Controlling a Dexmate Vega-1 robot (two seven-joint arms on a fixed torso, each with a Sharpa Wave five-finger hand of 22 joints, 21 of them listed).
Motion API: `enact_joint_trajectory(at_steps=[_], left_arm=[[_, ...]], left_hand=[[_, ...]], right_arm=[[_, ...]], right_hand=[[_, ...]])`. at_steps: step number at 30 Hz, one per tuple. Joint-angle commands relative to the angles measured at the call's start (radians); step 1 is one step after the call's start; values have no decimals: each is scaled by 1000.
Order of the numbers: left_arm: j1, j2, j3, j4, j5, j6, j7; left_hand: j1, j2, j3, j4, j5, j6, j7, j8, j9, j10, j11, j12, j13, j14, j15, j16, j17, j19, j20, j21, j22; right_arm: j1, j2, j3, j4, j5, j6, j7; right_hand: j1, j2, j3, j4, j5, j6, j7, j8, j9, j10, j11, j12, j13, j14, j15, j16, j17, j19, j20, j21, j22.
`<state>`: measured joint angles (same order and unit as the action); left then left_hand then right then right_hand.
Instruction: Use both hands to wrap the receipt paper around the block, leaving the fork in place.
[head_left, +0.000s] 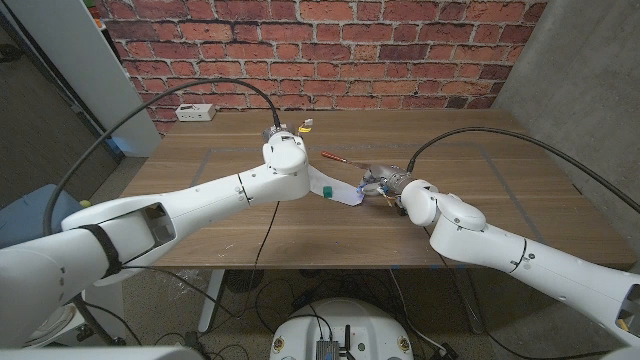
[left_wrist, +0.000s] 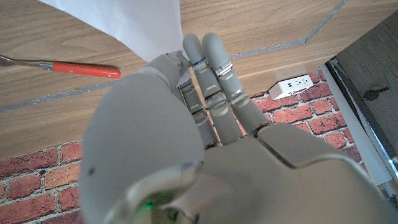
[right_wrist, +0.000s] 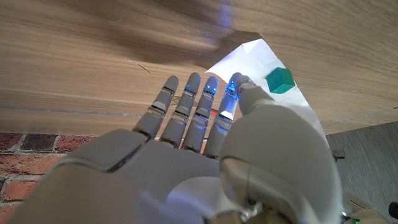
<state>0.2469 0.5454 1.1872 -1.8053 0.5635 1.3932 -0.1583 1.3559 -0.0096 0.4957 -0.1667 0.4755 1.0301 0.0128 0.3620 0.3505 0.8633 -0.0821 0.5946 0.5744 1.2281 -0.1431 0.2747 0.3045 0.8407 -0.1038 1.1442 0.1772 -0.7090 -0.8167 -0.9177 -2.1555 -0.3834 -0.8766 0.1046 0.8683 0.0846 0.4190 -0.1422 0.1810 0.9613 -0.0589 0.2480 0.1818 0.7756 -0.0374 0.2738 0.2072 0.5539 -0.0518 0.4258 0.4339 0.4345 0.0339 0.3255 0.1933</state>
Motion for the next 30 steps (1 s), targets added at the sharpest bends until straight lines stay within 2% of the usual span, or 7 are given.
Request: enact_joint_trajectory(at_steps=[1, 4, 6, 8, 17, 23, 30], left_arm=[[-26, 0, 15, 1, -35, 3, 14], [-32, 3, 17, 0, -52, 3, 19], [-41, 6, 26, 4, -66, 3, 13], [-52, 11, 34, 6, -104, 3, 21], [-58, 39, 18, -4, -253, -21, 94], [-61, 48, 16, -9, -316, -18, 148], [-77, 52, 26, -4, -375, -22, 193]], left_hand=[[-1, 11, 3, 1, -1, 3, -3, -5, 6, 4, -1, -6, 1, 94, -91, 0, 3, -5, -93, 9, 3], [-2, 12, 3, 1, -3, 1, -3, -5, 8, 3, -3, -5, 3, 99, -92, 2, 6, -5, -93, 13, 3], [-3, 13, 2, 1, -4, -2, -2, -6, 10, 3, -2, -7, 1, 99, -91, 1, 6, -5, -92, 14, 3], [-4, 14, 2, 2, -6, -3, -2, -7, 11, 0, -3, -9, 1, 100, -91, 1, 6, -6, -92, 16, 3], [-7, 16, 1, 2, -12, -7, -4, -12, 13, -1, -4, -13, -1, 95, -92, -7, 1, -12, -91, 21, 2], [-8, 17, 0, 2, -15, -7, -4, -12, 15, 0, -3, -14, -1, 97, -92, -7, 2, -15, -91, 23, 2], [-8, 20, 1, 1, -18, -7, -3, -14, 17, 0, -3, -15, 1, 100, -91, -7, 4, -18, -92, 27, 2]], right_arm=[[23, 11, -22, 27, 9, -34, 48], [-10, 14, 14, 27, 40, 9, -1], [-29, 17, 31, 26, 50, 46, -38], [-39, 24, 31, 30, 36, 72, -77], [-41, 69, 60, 79, 84, 180, -100], [-44, 103, 64, 119, 109, 246, -119], [-25, 126, 54, 159, 126, 287, -95]], right_hand=[[-16, 3, -2, 1, -1, 8, -10, -4, -1, -6, -28, -3, 2, -5, -121, -5, 3, 7, 3, 7, 2], [-17, 4, 3, -6, 0, -49, -3, -41, -2, -73, 14, -37, -1, -39, -102, -26, 4, 1, 4, 6, 2], [-21, 3, 2, -8, 1, -159, -25, -80, -1, -132, 10, -62, 0, -61, -94, -37, 8, -9, 8, 3, 2], [-29, -3, -6, -7, 3, -241, -31, -87, 1, -164, 11, -72, 2, -78, -92, -43, 16, -15, 8, 0, 2], [-62, -35, -76, 2, 16, -375, -56, -68, 5, -289, -10, -79, 23, -194, -84, -51, 69, -102, 20, -34, 2], [-66, -49, -106, 0, 36, -376, -67, -59, 6, -370, -22, -82, 32, -304, -36, -83, 81, -214, 52, -80, 2], [-57, -65, -125, -5, 51, -384, -79, -60, 6, -433, -29, -88, 33, -362, -11, -103, 81, -245, 63, -93, 2]])
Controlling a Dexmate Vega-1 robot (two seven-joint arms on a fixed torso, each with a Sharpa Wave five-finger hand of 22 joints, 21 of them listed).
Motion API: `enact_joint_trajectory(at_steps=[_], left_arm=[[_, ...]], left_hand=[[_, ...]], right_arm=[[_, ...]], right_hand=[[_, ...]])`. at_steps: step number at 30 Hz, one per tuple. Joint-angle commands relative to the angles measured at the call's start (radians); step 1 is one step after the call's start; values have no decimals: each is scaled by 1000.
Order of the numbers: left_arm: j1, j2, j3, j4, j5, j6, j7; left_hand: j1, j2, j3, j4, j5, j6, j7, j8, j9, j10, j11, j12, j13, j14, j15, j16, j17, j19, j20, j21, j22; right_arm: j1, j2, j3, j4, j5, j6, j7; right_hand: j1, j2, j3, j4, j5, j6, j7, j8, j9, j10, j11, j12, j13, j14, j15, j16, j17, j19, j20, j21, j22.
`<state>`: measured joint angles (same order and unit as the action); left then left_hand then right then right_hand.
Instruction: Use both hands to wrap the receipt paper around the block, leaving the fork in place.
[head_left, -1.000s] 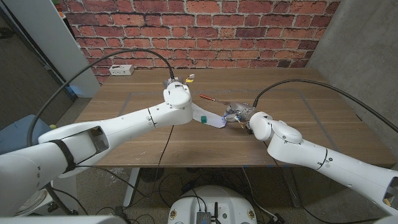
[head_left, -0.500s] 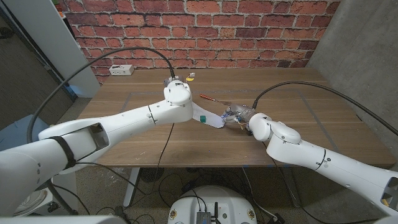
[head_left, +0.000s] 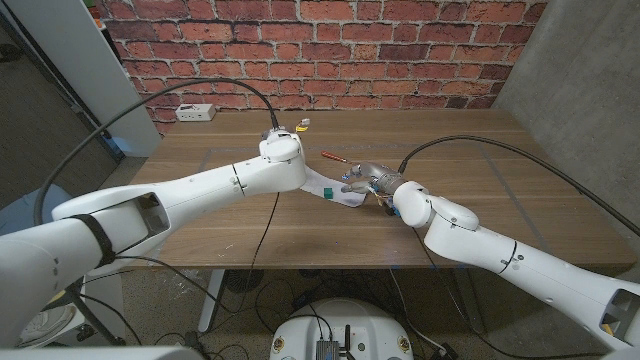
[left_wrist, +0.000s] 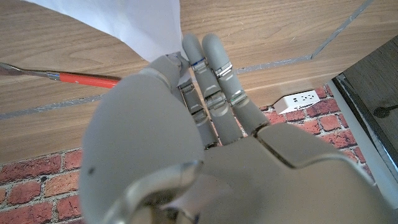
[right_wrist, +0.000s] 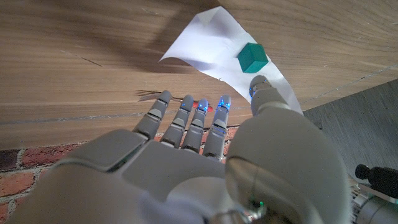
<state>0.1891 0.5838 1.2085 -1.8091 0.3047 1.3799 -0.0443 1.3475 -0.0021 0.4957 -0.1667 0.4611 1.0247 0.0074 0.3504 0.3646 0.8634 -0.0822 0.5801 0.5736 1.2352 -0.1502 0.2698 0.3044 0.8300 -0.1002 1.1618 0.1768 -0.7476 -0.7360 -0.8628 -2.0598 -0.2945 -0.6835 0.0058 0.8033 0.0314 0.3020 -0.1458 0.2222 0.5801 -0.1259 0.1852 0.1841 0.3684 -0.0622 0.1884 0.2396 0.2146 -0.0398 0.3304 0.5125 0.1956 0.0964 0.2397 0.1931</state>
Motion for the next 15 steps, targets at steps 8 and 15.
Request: enact_joint_trajectory(at_steps=[8, 15], left_arm=[[-39, 14, 17, 10, -166, -13, 116], [-55, 14, 27, 21, -201, -17, 135]], left_hand=[[1, 13, 1, -1, -7, -1, 4, -4, 4, 1, 0, -1, 4, 94, -85, -2, 6, -10, -95, 14, 2], [2, 14, 1, -1, -10, -1, 4, -5, 7, 0, -1, 0, 7, 94, -84, -3, 7, -12, -95, 18, 2]], right_arm=[[31, 61, -11, 110, 54, 146, 29], [42, 80, -28, 147, 34, 167, 24]], right_hand=[[36, -19, -10, -12, 22, -4, -22, 5, 4, -53, -7, -2, -1, -57, -21, -24, -5, -3, -11, -6, 2], [60, -17, -9, -17, 30, 15, -25, 12, 4, -46, -13, 7, -2, -51, -24, -24, -11, 9, -18, -1, 2]])
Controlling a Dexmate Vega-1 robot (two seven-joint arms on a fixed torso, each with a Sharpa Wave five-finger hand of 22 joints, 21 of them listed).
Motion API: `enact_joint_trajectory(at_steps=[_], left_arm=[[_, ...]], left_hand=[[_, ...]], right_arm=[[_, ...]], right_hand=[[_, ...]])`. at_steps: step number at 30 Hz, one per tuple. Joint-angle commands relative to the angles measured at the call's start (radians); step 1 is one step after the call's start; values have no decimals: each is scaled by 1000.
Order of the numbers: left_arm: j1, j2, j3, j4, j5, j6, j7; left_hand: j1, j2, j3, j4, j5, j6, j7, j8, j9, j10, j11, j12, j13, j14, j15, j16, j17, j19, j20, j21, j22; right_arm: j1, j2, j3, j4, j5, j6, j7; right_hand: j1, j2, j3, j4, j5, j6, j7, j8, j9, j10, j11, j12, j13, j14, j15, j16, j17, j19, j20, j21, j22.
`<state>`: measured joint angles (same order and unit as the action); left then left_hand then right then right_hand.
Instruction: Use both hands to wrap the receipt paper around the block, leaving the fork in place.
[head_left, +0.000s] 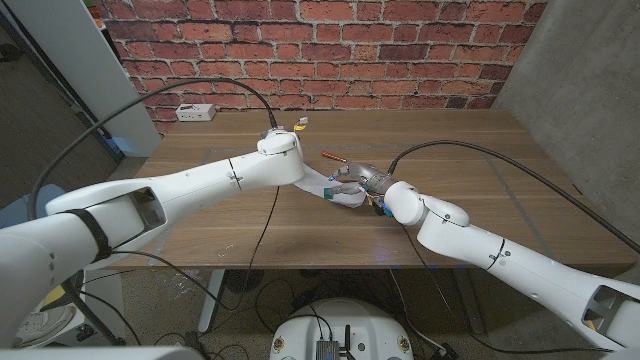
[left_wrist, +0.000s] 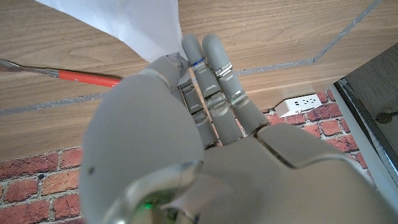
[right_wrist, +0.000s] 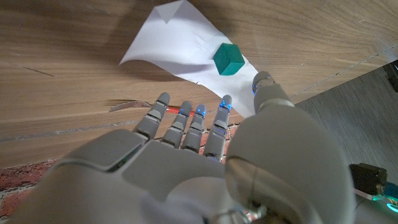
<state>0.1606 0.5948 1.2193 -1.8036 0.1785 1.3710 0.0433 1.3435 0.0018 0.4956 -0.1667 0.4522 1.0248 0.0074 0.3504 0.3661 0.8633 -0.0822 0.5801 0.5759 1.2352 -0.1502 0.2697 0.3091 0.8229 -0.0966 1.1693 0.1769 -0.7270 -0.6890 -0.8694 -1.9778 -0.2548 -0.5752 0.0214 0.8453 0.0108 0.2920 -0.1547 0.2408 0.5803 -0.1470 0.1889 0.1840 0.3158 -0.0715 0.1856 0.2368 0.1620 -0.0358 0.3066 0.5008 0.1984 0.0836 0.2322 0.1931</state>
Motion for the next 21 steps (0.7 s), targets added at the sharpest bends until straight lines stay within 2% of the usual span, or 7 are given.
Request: enact_joint_trajectory(at_steps=[1, 12, 16, 21], left_arm=[[-28, 2, 18, 17, -77, -6, 52], [-45, 3, 28, 29, -114, -16, 67], [-50, 4, 31, 31, -123, -18, 71], [-53, 5, 32, 29, -133, -15, 76]], left_hand=[[6, 10, 1, -2, -1, -2, 4, -5, 7, 0, 0, 0, 5, 94, -84, -3, 2, -5, -99, 11, 2], [7, 11, 2, -2, -5, -1, 5, -7, 9, 0, 2, -2, 6, 97, -84, -4, 4, -9, -99, 15, 2], [7, 11, 2, -3, -6, -1, 8, -8, 9, 1, -1, -2, 8, 98, -84, -3, 5, -10, -99, 18, 2], [8, 12, 3, -3, -7, -2, 7, -9, 11, 2, 0, -3, 7, 99, -84, -4, 5, -11, -99, 20, 2]], right_arm=[[24, 36, -23, 70, -10, 61, 7], [37, 71, -62, 136, -98, 73, -34], [38, 84, -70, 162, -124, 80, -53], [42, 99, -78, 194, -145, 97, -63]], right_hand=[[20, 4, 1, -9, 12, 15, -4, 8, 4, 7, -4, 10, 0, 2, -28, 0, 0, 7, -6, 7, 2], [64, -4, -4, -13, 23, 59, 2, 20, 4, 39, -17, 27, -3, 33, -54, 9, -7, 36, -24, 16, 1], [79, -6, -9, -11, 28, 75, 5, 23, 5, 49, -34, 32, -4, 46, -66, 13, -9, 47, -32, 19, 0], [94, -10, -15, -9, 31, 91, 8, 24, 5, 61, -33, 37, -5, 61, -79, 18, -10, 61, -38, 24, 0]])
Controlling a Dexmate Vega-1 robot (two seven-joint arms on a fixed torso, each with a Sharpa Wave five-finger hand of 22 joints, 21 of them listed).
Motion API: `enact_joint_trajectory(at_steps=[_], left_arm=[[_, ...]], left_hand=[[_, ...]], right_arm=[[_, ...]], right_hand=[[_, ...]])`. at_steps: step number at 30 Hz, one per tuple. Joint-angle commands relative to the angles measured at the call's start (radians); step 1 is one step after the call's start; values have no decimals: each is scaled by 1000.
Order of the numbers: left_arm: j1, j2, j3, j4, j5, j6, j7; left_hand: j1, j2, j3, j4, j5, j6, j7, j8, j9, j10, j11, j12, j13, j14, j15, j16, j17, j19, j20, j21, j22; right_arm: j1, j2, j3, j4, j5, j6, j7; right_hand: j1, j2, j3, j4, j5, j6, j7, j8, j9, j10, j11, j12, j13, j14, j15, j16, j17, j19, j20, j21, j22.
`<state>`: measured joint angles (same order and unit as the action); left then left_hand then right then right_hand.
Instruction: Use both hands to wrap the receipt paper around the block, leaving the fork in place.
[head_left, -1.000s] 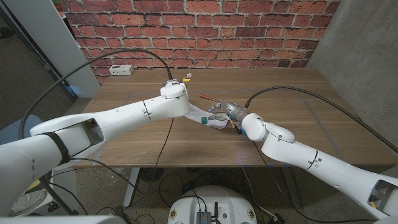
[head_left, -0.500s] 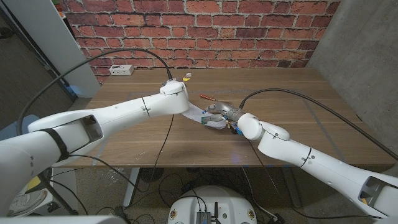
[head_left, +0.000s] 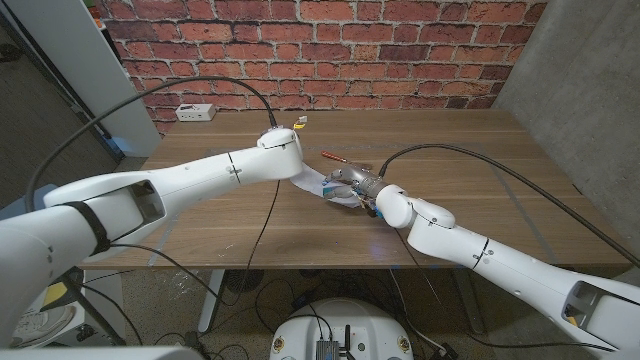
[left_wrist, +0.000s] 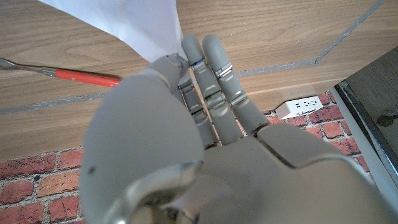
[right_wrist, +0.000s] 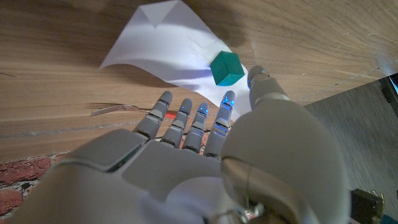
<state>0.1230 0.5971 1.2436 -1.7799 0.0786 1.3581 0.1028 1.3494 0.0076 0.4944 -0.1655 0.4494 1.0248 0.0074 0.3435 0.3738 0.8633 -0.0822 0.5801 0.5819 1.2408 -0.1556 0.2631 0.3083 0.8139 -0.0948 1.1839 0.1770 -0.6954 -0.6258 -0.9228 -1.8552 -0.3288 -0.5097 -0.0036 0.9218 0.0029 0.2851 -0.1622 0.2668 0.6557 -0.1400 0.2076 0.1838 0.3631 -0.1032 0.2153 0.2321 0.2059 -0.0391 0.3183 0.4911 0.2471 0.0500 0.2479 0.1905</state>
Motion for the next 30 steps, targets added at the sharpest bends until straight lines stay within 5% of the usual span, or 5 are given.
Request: enact_joint_trajectory(at_steps=[1, 10, 12, 18, 30], left_arm=[[-17, 3, 10, 5, -35, 0, 17], [-24, 8, 18, 0, -48, 5, 24], [-25, 10, 18, -2, -53, 4, 22], [-30, 11, 23, -1, -58, 0, 25], [-26, 9, 17, 6, -66, -7, 32]], left_hand=[[2, 6, 4, -4, -4, -1, 7, -2, 4, 2, -1, -4, 0, 94, -79, 2, 6, -2, -100, 6, 2], [3, 6, 5, -5, -6, -2, 9, -5, 5, 3, 4, -4, 3, 94, -79, 0, 5, -4, -101, 11, 1], [4, 6, 5, -5, -7, -2, 8, -5, 6, 1, 3, -4, 4, 96, -79, 1, 7, -5, -101, 12, 2], [4, 7, 6, -5, -8, -3, 8, -7, 7, 0, 5, -4, 7, 96, -79, 1, 8, -6, -100, 15, 1], [4, 6, 7, -5, -10, -1, 5, -10, 8, 3, 4, -7, 5, 97, -79, -2, 7, -11, -100, 21, 1]], right_arm=[[9, 39, -25, 76, -74, 35, -42], [-12, 69, -19, 143, -113, 130, -154], [-24, 74, -8, 156, -110, 168, -190], [-47, 93, 21, 182, -105, 234, -260], [-52, 170, 50, 257, -104, 241, -360]], right_hand=[[20, -3, -9, -1, 6, 20, 3, 7, 5, 14, -1, 7, -1, 19, -77, 8, -1, 13, -4, 8, 3], [53, -1, -33, 10, 16, 148, 36, 36, 8, 81, -9, 30, -4, 79, -102, 34, 0, 59, -18, 22, 3], [85, 23, -33, 11, 19, 255, 42, 64, 10, 128, -23, 45, -6, 115, -122, 50, 1, 83, -25, 30, 2], [121, 77, -39, 19, 3, 421, 76, 109, 15, 217, -49, 66, -8, 168, -154, 80, 4, 111, -38, 39, 3], [138, 96, -39, 18, -11, 445, 91, 109, 15, 246, -31, 70, -10, 188, -156, 86, -1, 114, -35, 40, 3]])
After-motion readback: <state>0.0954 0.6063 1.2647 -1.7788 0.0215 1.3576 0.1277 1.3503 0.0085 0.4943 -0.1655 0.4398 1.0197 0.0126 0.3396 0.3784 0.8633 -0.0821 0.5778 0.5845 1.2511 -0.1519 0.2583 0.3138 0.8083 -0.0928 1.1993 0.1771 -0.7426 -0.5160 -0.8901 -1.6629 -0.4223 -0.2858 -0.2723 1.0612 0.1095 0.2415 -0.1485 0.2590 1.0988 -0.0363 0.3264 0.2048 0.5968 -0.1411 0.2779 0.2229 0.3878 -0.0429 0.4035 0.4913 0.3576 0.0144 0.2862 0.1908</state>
